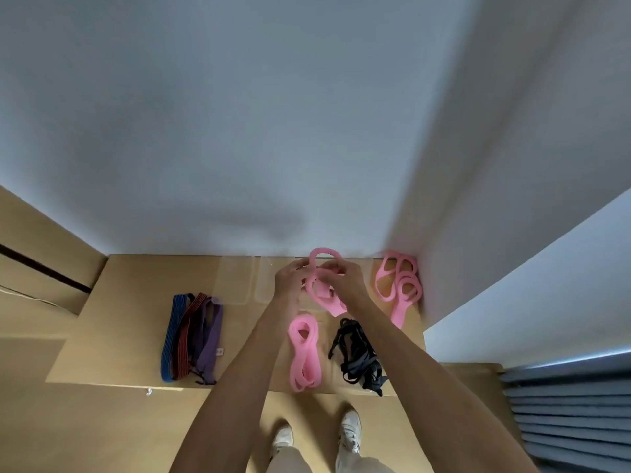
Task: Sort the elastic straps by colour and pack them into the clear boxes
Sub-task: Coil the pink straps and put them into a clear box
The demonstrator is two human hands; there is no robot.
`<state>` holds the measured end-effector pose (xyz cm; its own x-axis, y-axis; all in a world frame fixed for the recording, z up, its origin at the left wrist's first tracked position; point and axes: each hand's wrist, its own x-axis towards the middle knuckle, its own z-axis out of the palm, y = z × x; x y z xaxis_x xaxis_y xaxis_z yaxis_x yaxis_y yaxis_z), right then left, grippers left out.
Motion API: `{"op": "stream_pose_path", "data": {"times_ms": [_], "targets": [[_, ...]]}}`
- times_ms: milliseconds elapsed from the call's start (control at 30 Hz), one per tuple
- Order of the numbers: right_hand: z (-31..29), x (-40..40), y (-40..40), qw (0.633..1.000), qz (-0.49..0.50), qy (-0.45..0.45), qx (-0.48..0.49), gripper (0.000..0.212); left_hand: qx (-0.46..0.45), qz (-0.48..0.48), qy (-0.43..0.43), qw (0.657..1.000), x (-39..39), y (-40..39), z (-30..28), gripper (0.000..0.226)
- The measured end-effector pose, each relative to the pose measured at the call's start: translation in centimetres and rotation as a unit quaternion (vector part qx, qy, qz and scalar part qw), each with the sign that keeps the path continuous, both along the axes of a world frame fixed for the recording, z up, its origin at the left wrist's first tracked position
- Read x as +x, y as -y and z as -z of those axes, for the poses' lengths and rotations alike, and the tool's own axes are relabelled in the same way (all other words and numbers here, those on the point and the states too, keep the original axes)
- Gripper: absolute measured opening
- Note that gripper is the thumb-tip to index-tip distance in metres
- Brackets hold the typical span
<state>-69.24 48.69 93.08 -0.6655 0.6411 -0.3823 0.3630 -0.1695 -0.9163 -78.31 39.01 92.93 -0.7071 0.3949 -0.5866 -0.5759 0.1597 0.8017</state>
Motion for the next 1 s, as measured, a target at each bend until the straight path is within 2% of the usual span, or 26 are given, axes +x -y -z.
{"op": "stream_pose_path", "data": {"times_ms": [100, 167, 267, 367, 433, 633, 733, 833, 900, 1000], "targets": [[-0.3, -1.1, 1.6, 0.997, -0.010, -0.025, -0.073, 0.014, 0.026, -0.019, 0.055, 0.998, -1.5, 2.2, -0.1, 0.017], [-0.6, -2.1, 3.1, 0.993, -0.017, -0.040, -0.107, 0.020, 0.015, -0.050, 0.055, 0.997, -2.4, 3.9, 0.0, 0.018], [-0.9, -4.0, 6.0, 0.992, 0.029, -0.051, -0.112, 0.022, 0.019, -0.012, 0.020, 1.000, -3.5, 6.4, -0.3, 0.024], [-0.7, -5.4, 9.2, 0.992, 0.116, -0.038, -0.033, 0.016, 0.051, 0.041, -0.019, 0.998, -4.6, 8.5, -0.6, 0.033], [-0.4, -6.0, 11.0, 0.994, 0.108, -0.024, 0.008, 0.017, 0.031, 0.017, -0.053, 0.998, -5.6, 9.9, -0.3, 0.035], [-0.1, -6.2, 13.9, 0.993, 0.064, -0.071, -0.070, 0.015, -0.057, -0.044, -0.126, 0.989, -7.5, 14.6, 1.9, 0.036], [-0.1, -6.1, 15.0, 0.994, 0.045, -0.051, -0.090, 0.019, -0.052, -0.002, -0.144, 0.988, -7.1, 15.9, 1.8, 0.033], [-0.6, -6.2, 15.9, 0.988, 0.055, -0.082, -0.123, 0.019, -0.011, 0.059, -0.144, 0.988, -6.4, 16.6, 0.9, 0.017], [-1.1, -6.5, 16.3, 0.984, 0.090, -0.090, -0.122, 0.019, 0.012, 0.097, -0.139, 0.985, -6.0, 16.9, 0.3, 0.015], [-1.5, -6.9, 16.7, 0.976, 0.195, -0.059, -0.081, 0.011, 0.033, 0.117, -0.108, 0.987, -5.6, 17.0, -0.3, 0.024]]}}
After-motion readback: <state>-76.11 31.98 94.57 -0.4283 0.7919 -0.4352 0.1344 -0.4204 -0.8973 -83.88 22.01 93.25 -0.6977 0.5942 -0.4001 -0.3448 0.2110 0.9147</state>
